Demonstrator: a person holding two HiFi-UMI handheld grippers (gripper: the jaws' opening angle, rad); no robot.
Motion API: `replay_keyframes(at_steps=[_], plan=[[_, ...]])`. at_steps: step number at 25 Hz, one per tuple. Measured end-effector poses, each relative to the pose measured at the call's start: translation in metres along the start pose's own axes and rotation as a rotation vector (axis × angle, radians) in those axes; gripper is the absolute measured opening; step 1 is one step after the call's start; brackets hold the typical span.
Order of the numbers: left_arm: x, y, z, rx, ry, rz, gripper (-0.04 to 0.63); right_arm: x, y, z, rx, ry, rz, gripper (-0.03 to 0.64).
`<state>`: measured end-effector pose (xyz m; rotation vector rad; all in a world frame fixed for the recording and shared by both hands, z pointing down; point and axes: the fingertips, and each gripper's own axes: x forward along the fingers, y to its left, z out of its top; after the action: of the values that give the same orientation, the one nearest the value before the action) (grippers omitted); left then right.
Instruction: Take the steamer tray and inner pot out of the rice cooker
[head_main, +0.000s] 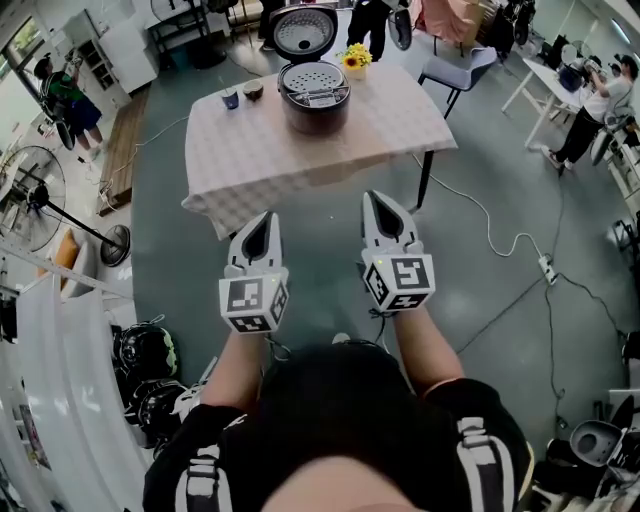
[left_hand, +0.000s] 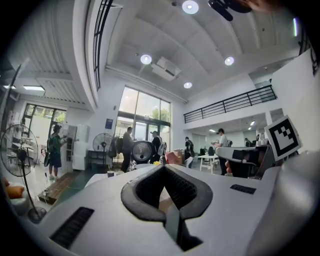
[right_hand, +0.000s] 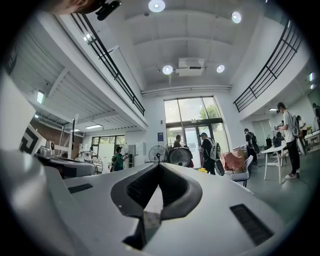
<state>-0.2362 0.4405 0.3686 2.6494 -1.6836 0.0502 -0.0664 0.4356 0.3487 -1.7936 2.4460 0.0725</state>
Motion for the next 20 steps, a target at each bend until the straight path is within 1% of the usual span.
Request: replay_keyframes(at_steps=[7, 11, 16, 20], plan=[[0.016, 0.001, 0.003, -0.007, 0.003, 0.010, 0.002, 0.016, -0.007, -0.008, 0.009, 0.014, 0.026, -0.001], [0.031, -0.007, 0.005, -0.002, 0.001, 0.012, 0.002, 0.025, -0.018, -0.009, 0.011, 0.011, 0.041, 0.000], [0.050, -0.024, -0.003, -0.051, 0.007, 0.002, 0.002, 0.028, -0.038, -0.014, 0.018, 0.005, 0.066, -0.002], [0.058, -0.036, -0.002, -0.062, 0.005, 0.012, 0.002, 0.029, -0.047, -0.013, 0.004, 0.009, 0.098, -0.002]])
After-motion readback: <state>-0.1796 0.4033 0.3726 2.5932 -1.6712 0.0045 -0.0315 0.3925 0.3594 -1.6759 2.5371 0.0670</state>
